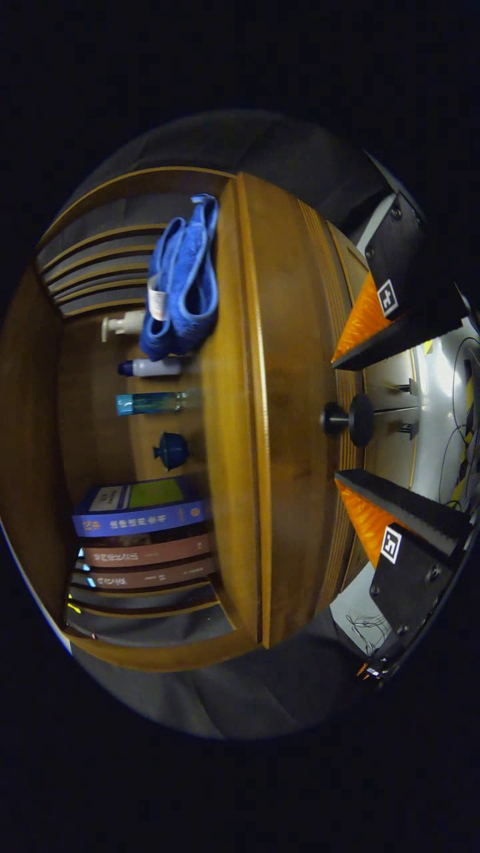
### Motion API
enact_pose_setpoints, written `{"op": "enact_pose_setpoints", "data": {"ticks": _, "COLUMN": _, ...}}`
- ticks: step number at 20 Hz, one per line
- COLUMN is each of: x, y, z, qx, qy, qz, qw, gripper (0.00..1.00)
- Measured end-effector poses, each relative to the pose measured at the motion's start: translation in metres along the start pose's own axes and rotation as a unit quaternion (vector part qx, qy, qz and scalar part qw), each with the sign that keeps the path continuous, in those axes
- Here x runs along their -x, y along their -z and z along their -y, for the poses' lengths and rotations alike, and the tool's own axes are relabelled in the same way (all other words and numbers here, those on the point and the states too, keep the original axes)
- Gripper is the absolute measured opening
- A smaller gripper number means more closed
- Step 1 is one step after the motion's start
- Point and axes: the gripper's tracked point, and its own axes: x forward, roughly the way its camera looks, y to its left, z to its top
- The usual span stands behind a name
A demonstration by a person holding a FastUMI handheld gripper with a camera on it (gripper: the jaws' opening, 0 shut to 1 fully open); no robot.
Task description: Pull open the drawer, take out the items inside it, and place them on the countertop above the cabinet.
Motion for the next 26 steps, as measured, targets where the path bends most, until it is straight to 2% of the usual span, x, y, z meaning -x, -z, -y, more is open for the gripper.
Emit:
{"op": "enact_pose_setpoints", "data": {"ticks": 2, "x": -0.008, "y": 0.007, "z": 0.002, "qx": -0.006, "qy": 0.001, "qz": -0.006, "qw": 1.0, "gripper": 0.94}}
{"op": "enact_pose_setpoints", "data": {"ticks": 6, "x": -0.012, "y": 0.006, "z": -0.002, "qx": -0.001, "qy": -0.002, "qz": 0.002, "qw": 1.0, "gripper": 0.61}}
{"op": "enact_pose_setpoints", "data": {"ticks": 11, "x": -0.012, "y": 0.008, "z": 0.0, "qx": 0.011, "qy": 0.003, "qz": -0.007, "qw": 1.0, "gripper": 0.34}}
{"op": "enact_pose_setpoints", "data": {"ticks": 14, "x": -0.012, "y": 0.008, "z": -0.002, "qx": -0.006, "qy": -0.004, "qz": -0.012, "qw": 1.0, "gripper": 0.34}}
{"op": "enact_pose_setpoints", "data": {"ticks": 17, "x": 0.0, "y": 0.014, "z": 0.0, "qx": 0.005, "qy": -0.007, "qz": -0.026, "qw": 1.0, "gripper": 0.34}}
{"op": "enact_pose_setpoints", "data": {"ticks": 26, "x": 0.077, "y": 0.051, "z": 0.001, "qx": 0.01, "qy": -0.028, "qz": -0.07, "qw": 0.997, "gripper": 0.34}}
